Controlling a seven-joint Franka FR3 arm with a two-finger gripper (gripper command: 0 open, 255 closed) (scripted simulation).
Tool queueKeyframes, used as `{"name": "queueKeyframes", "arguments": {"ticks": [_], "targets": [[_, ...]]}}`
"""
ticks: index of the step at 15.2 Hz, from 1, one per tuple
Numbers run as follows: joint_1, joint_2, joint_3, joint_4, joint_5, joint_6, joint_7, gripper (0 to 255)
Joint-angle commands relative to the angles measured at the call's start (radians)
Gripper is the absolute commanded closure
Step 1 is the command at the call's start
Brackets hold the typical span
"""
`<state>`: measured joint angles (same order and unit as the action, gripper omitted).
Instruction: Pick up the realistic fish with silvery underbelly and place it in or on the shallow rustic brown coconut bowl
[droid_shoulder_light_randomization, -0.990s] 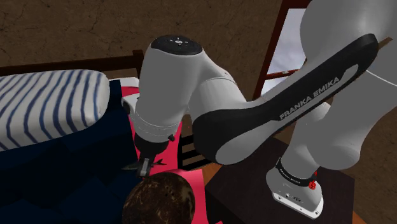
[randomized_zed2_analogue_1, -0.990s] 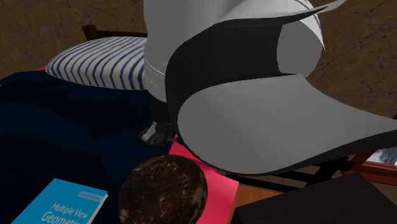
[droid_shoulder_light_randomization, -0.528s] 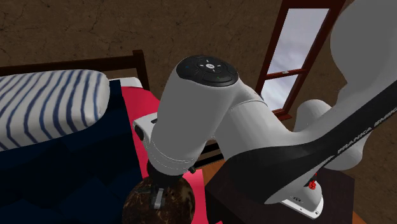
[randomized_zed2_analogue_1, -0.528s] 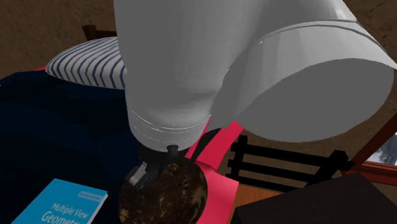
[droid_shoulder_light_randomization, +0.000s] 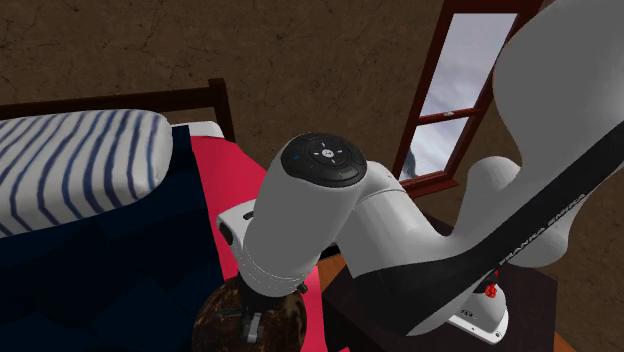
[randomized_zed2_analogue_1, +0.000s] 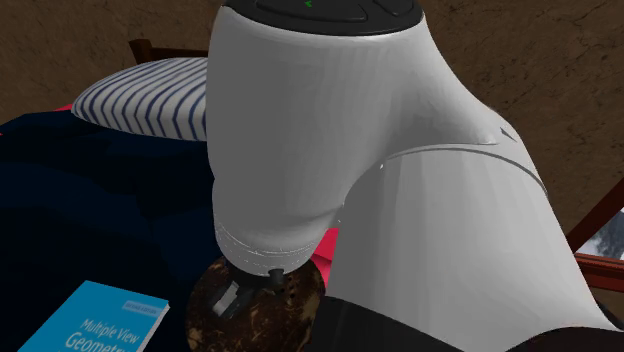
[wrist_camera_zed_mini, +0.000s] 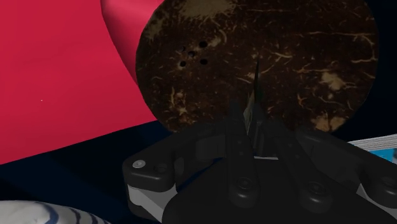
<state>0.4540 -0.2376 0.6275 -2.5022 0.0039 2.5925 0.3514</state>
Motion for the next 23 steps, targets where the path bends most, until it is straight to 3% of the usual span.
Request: {"name": "queueKeyframes", "arguments": {"ticks": [1,9,10,15,19,23], "targets": [[-0.014,0.028,0.015,-0.013,-0.028,0.038,0.024,255],[-0.014,0.028,0.015,-0.013,-0.028,0.038,0.024,255],[-0.014,0.028,0.015,-0.013,-0.028,0.038,0.024,0],[-0.014,0.028,0.015,-0.013,-0.028,0.038,0.024,0],[0.051,-0.107,-0.042,0.003,0.08,-0.1,-0.054,0],[0.052,-0.107,-0.042,0.003,0.08,-0.1,-0.054,0]]}}
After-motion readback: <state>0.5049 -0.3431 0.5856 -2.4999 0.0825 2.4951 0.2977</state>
